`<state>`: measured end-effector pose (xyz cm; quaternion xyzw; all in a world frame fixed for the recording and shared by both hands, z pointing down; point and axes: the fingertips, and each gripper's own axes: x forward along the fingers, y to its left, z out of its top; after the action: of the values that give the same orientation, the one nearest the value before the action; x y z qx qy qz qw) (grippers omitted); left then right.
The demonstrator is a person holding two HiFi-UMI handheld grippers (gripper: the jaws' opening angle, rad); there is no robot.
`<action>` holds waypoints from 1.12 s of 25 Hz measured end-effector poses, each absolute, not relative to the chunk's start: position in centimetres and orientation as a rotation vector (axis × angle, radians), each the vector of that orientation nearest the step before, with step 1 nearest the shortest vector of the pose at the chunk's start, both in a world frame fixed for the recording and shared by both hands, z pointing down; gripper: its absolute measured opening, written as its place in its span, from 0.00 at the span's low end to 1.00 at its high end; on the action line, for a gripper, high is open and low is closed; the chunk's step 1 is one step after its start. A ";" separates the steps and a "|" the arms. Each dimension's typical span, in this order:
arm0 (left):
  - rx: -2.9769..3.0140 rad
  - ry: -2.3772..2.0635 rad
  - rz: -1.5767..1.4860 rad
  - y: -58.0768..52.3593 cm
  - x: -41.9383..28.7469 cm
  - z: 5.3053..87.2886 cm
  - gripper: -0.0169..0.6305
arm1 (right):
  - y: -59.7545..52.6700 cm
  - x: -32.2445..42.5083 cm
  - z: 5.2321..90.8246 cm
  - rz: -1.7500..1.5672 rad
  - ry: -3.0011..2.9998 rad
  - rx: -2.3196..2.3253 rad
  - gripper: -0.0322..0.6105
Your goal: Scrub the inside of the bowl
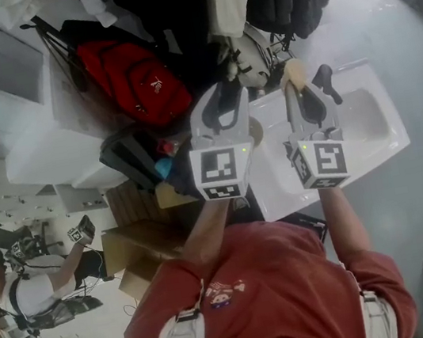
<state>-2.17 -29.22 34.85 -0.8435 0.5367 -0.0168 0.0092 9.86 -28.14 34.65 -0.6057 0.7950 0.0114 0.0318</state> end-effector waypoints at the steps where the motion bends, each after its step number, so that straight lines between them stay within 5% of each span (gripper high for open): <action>1: -2.629 1.671 -0.044 -29.1 -2.1 34.7 0.27 | -28.1 9.8 34.6 0.041 2.446 -1.869 0.13; 18: -2.618 1.617 -0.018 -28.4 -1.9 34.4 0.04 | -27.2 7.7 34.5 0.130 2.510 -1.844 0.13; 28: -2.662 1.606 -0.029 -28.3 -1.5 35.7 0.04 | -27.1 7.6 34.6 0.129 2.517 -1.846 0.13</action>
<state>-1.53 -28.26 35.70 -0.8562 0.5164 -0.0093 0.0162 7.60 -27.08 34.64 -0.5908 0.8057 0.0412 0.0088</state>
